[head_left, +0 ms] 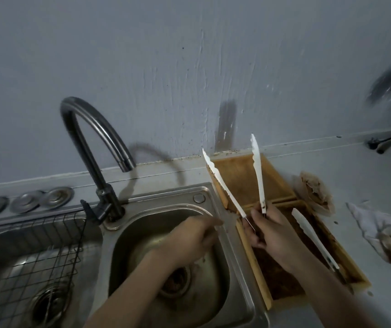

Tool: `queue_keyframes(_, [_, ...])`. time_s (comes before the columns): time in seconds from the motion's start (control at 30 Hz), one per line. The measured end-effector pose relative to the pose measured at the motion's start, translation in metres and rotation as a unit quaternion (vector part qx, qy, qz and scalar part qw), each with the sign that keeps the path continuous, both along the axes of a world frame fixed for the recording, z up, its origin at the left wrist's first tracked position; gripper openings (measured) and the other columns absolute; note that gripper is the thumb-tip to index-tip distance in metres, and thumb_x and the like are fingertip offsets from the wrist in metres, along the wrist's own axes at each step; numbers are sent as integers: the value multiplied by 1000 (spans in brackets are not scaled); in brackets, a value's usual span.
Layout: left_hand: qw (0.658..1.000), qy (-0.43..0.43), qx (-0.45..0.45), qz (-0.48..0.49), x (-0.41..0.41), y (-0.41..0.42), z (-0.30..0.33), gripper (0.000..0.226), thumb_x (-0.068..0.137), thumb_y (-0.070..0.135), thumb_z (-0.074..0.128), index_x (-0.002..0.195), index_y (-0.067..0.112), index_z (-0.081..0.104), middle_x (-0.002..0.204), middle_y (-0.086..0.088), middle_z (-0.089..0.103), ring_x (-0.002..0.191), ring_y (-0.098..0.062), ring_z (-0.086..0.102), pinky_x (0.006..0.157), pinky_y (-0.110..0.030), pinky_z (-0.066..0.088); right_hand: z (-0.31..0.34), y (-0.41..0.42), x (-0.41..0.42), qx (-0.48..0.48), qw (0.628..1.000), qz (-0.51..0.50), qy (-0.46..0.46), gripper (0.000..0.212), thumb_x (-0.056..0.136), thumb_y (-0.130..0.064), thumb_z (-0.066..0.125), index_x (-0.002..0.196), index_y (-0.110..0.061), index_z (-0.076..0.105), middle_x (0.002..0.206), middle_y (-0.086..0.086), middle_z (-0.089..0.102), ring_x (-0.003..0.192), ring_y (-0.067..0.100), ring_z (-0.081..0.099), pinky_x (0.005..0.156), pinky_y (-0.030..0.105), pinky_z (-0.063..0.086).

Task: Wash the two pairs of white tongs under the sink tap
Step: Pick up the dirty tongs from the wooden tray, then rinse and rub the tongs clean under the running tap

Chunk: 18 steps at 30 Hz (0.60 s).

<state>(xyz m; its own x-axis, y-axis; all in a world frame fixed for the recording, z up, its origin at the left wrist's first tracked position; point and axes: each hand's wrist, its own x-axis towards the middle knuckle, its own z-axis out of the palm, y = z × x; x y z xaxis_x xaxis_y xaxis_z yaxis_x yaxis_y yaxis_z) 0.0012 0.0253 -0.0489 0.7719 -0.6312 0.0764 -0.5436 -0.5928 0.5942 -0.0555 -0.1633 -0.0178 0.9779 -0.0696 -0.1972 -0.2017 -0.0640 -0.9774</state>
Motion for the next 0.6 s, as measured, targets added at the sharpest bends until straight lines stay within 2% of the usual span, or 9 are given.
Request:
queue_keyframes(0.07, [999,-21,-15,25,-1,25,1,30,92,29,51,120,25,61,114,4,67,100,-7,61,90,-27,48,-1,15,7,-3,1000,8,-1,27,97,-30,37,96,-6,50,59,1,53,45,9,45,44,21,36])
queue_keyframes(0.13, [997,-46,-20,66,-4,54,-5,31,91,28,52,119,25,62,121,6,65,110,-5,57,95,-15,41,-5,32,13,-10,1000,15,-5,30,97,-30,36,97,-2,47,57,2,51,42,8,43,42,19,35])
queue_keyframes(0.2, [987,-68,-37,138,-7,86,-11,29,89,19,56,116,19,65,122,2,63,114,-9,56,97,-10,33,-12,52,21,42,999,11,20,27,99,-24,35,92,0,45,52,0,52,35,7,39,36,17,32])
queue_keyframes(0.3, [951,-109,-99,271,-9,121,-16,24,83,2,61,105,11,68,107,0,58,100,-12,57,94,-16,39,-23,72,33,179,977,9,119,25,99,-24,37,84,-6,44,57,7,51,32,7,32,31,16,24])
queue_keyframes(0.4, [895,-155,-136,395,-6,148,-12,23,83,1,62,105,9,64,108,-3,51,91,-5,49,86,-10,40,-36,85,42,271,940,53,202,24,93,-31,46,83,-10,48,54,3,47,32,5,29,28,16,25])
queue_keyframes(0.5, [848,-171,-146,480,6,170,-9,33,82,4,62,115,9,56,119,-12,50,105,-14,44,92,-18,35,-44,96,49,343,906,83,234,19,82,-29,56,89,-13,49,51,-1,43,31,4,28,27,15,26])
queue_keyframes(0.57, [846,-151,-153,487,16,179,-8,43,84,5,61,126,7,48,129,-17,47,117,-26,46,99,-17,36,-45,101,53,361,896,91,243,19,80,-28,57,90,-15,50,48,-3,42,30,3,28,28,14,23])
queue_keyframes(0.6, [851,-124,-150,487,22,183,-9,47,87,8,60,131,7,44,134,-18,45,122,-29,46,103,-24,39,-45,104,56,364,893,95,247,18,80,-29,57,90,-15,51,48,-4,41,29,3,27,28,13,21])
